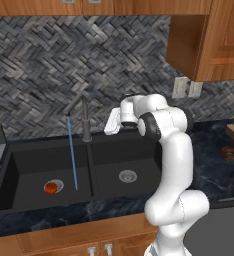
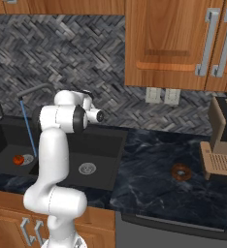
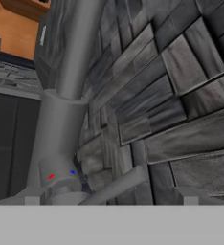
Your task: Turn on the sink faucet. Then move the tomato from the counter to the sink. Turn off the sink. Move the vegetable from the sink to the pot next to the stove. Finally move the pot to the front left burner.
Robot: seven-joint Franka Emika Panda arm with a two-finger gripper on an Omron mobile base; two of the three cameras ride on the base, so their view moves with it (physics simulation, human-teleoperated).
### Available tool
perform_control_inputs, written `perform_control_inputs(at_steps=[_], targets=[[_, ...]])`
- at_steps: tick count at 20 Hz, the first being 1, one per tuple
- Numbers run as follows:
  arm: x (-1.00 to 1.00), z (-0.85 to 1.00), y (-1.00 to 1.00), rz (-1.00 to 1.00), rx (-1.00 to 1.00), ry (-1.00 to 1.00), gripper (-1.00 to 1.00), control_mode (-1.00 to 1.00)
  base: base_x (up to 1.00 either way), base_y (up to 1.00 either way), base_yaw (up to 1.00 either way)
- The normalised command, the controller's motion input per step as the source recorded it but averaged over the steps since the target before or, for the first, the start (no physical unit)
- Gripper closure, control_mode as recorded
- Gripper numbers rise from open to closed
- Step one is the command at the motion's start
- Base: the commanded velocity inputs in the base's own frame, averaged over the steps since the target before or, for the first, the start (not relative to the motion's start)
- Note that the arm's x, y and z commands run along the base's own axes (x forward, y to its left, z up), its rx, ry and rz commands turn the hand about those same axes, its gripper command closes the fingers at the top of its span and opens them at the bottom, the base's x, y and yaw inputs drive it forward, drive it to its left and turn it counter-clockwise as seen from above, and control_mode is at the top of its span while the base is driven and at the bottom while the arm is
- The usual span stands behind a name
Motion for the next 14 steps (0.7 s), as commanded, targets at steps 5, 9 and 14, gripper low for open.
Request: perform_control_inputs(at_steps=[5, 9, 14], targets=[[0.17, -0.10, 0.00, 0.04, 0.05, 0.00, -1.00, -1.00, 0.00, 0.00, 0.00], [0.17, -0.06, -0.01, 0.05, 0.09, 0.00, -1.00, -1.00, 0.00, 0.00, 0.00], [0.23, -0.03, 0.00, 0.06, 0.09, 0.01, -1.00, -1.00, 0.00, 0.00, 0.00]])
